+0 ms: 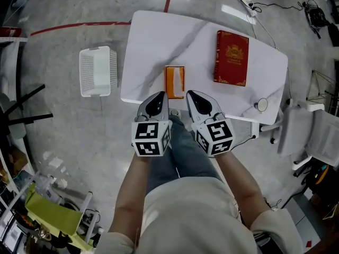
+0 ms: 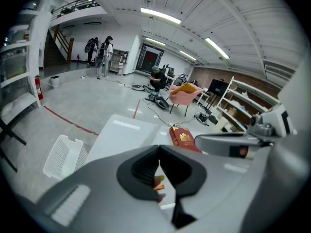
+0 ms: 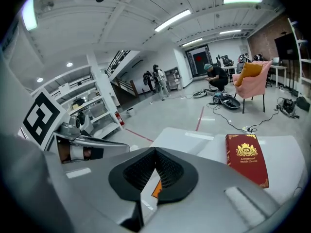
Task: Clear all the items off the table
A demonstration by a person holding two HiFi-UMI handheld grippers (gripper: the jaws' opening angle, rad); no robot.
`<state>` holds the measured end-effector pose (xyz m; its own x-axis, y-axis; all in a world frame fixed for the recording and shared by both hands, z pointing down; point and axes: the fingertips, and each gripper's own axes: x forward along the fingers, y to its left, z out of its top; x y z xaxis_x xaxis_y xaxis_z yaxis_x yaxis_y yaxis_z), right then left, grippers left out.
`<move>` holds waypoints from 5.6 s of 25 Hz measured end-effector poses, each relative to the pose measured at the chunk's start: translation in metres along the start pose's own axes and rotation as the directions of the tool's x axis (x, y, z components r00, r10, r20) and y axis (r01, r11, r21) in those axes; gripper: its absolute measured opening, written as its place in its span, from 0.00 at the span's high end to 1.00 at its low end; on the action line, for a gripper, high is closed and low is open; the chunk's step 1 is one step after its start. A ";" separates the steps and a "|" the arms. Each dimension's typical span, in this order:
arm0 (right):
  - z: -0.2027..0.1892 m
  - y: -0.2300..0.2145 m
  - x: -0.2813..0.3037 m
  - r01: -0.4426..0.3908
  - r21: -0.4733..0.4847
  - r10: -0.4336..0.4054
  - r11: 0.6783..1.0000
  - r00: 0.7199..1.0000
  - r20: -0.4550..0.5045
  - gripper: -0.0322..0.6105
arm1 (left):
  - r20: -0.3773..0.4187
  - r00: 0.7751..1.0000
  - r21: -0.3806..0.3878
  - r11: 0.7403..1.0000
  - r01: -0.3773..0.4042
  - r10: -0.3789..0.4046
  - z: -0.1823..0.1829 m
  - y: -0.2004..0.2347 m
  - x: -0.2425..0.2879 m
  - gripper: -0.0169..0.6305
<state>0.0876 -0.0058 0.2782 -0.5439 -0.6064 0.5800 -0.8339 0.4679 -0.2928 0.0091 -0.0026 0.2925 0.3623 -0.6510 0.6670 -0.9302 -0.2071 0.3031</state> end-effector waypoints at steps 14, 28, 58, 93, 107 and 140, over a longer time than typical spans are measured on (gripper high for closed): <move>-0.065 -0.025 0.055 0.006 0.023 -0.003 1.000 0.991 -0.131 0.87 | -0.063 0.998 -0.031 1.000 -0.004 0.002 -0.048 0.023 0.060 0.96; -0.120 -0.052 0.104 0.010 0.057 0.003 0.998 0.976 -0.220 0.78 | -0.150 0.988 -0.025 0.999 0.021 -0.025 -0.104 0.040 0.116 0.69; -0.173 -0.078 0.147 0.038 0.089 -0.004 0.995 0.938 -0.346 0.71 | -0.327 0.935 -0.110 0.988 0.109 -0.140 -0.163 0.051 0.165 0.56; -0.178 -0.076 0.153 -0.032 0.269 0.117 0.963 0.944 -0.308 0.72 | -0.329 0.934 -0.112 0.988 0.108 -0.139 -0.162 0.047 0.164 0.65; -0.167 -0.075 0.150 0.001 0.238 0.071 0.971 0.953 -0.293 0.74 | -0.304 0.945 -0.099 0.990 0.097 -0.123 -0.153 0.045 0.161 0.67; -0.138 0.009 0.187 0.138 0.226 -0.089 0.964 0.973 -0.214 0.74 | -0.264 0.930 -0.020 0.966 0.258 -0.254 -0.129 0.129 0.120 0.68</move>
<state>-0.0092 -0.0260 0.4892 -0.4352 -0.4935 0.7531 -0.9002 0.2224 -0.3744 -0.0602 -0.0133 0.4999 0.5890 -0.3600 0.7235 -0.8038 -0.3532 0.4786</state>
